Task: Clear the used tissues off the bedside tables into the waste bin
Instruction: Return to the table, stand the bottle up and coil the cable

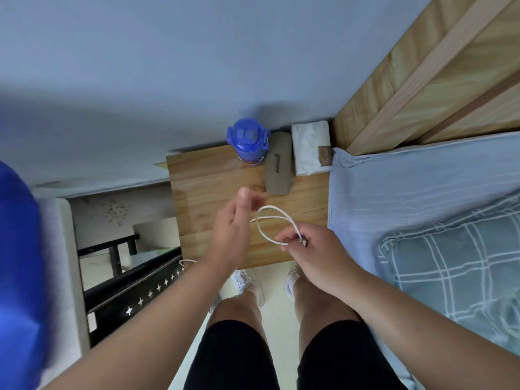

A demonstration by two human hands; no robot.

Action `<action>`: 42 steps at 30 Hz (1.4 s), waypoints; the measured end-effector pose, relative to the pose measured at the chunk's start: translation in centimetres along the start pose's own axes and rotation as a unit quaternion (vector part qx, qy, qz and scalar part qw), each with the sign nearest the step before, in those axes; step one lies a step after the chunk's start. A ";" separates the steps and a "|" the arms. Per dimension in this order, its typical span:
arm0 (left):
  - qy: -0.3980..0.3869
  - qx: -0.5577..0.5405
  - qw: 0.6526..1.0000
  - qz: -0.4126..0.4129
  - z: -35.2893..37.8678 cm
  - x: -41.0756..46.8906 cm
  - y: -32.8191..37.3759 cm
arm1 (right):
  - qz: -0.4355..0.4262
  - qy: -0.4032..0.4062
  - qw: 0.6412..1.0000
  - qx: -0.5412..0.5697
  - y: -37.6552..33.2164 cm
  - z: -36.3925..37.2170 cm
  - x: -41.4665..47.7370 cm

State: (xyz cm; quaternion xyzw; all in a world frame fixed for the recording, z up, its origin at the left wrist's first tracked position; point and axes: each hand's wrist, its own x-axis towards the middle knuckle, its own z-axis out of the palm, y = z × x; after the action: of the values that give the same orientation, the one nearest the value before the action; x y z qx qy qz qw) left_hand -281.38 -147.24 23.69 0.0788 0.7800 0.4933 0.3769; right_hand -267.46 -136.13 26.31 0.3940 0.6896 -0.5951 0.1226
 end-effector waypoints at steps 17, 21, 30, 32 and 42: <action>-0.445 -0.300 0.831 -0.145 -10.3 -16.7 27.8 | -0.124 -0.080 0.987 0.062 -20.6 -8.1 -14.5; -0.477 -0.423 0.767 -0.076 -11.8 -18.6 31.2 | -0.194 -0.037 0.974 0.108 -23.5 -7.6 -16.8; -0.100 -0.335 0.915 0.203 -13.0 -18.4 35.8 | -0.174 -0.151 0.969 0.093 -26.1 -4.5 -20.4; 0.008 -0.083 0.953 0.291 -13.7 -17.7 35.7 | -0.166 -0.169 0.968 0.078 -26.4 -4.5 -21.1; -0.345 -0.003 0.938 -0.037 -12.6 -19.7 30.4 | -0.223 -0.042 0.974 -0.016 -29.2 -9.9 -19.5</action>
State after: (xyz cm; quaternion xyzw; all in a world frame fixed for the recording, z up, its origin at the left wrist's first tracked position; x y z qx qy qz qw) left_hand -283.47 -150.72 61.82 0.2142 0.6028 0.4238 0.6411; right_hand -271.79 -134.25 62.49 0.2032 0.7640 -0.6120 0.0222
